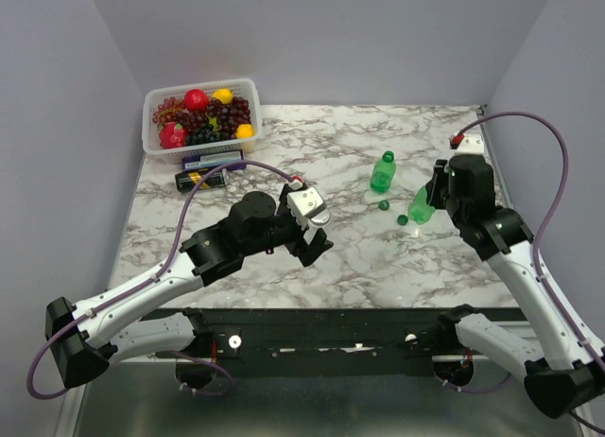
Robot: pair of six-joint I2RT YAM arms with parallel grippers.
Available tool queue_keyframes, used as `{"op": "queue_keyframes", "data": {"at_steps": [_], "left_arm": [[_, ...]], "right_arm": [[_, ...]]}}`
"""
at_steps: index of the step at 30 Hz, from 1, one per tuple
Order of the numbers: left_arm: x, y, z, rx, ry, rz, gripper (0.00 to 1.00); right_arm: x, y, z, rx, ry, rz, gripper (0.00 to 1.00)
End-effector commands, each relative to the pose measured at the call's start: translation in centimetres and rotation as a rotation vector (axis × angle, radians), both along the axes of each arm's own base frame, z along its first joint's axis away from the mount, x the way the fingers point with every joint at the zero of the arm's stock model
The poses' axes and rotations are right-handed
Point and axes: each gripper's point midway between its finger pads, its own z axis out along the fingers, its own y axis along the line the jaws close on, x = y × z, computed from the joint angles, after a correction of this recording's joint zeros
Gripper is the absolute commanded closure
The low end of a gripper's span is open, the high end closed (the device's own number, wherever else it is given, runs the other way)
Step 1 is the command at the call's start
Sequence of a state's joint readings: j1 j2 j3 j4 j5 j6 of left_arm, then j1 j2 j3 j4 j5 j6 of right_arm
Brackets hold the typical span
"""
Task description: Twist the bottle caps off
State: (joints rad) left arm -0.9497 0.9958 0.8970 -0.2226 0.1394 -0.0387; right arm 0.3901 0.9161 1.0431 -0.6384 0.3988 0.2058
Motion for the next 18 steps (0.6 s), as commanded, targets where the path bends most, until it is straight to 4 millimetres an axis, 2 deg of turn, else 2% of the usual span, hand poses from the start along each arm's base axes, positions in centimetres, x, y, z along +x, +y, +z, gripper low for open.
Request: {"op": "queue_keyframes", "data": {"at_steps": [1, 4, 5, 6, 9, 15, 18], "left_arm": [[0.7, 0.4, 0.5, -0.015, -0.021, 0.051, 0.01], [0.6, 0.3, 0.5, -0.016, -0.02, 0.046, 0.01], [0.6, 0.3, 0.5, -0.017, -0.018, 0.045, 0.01], [0.6, 0.3, 0.4, -0.014, -0.017, 0.047, 0.01], [0.5, 0.2, 0.4, -0.014, -0.011, 0.042, 0.01], [0.5, 0.1, 0.2, -0.011, -0.005, 0.036, 0.01], [0.5, 0.1, 0.1, -0.007, -0.005, 0.037, 0.01]], "right_arm": [[4.0, -1.8, 0.6, -0.001, -0.056, -0.035, 0.99], [6.0, -1.7, 0.0, 0.01, -0.087, -0.036, 0.99], [6.5, -1.8, -1.1, -0.003, -0.072, -0.041, 0.99], [7.4, -1.8, -0.8, -0.001, -0.104, -0.046, 0.99], [9.0, -1.8, -1.8, -0.009, -0.104, -0.051, 0.99], [11.6, -2.4, -4.2, -0.062, -0.063, -0.089, 0.99], [12.5, -2.7, -4.8, -0.074, -0.052, -0.102, 0.99]]}}
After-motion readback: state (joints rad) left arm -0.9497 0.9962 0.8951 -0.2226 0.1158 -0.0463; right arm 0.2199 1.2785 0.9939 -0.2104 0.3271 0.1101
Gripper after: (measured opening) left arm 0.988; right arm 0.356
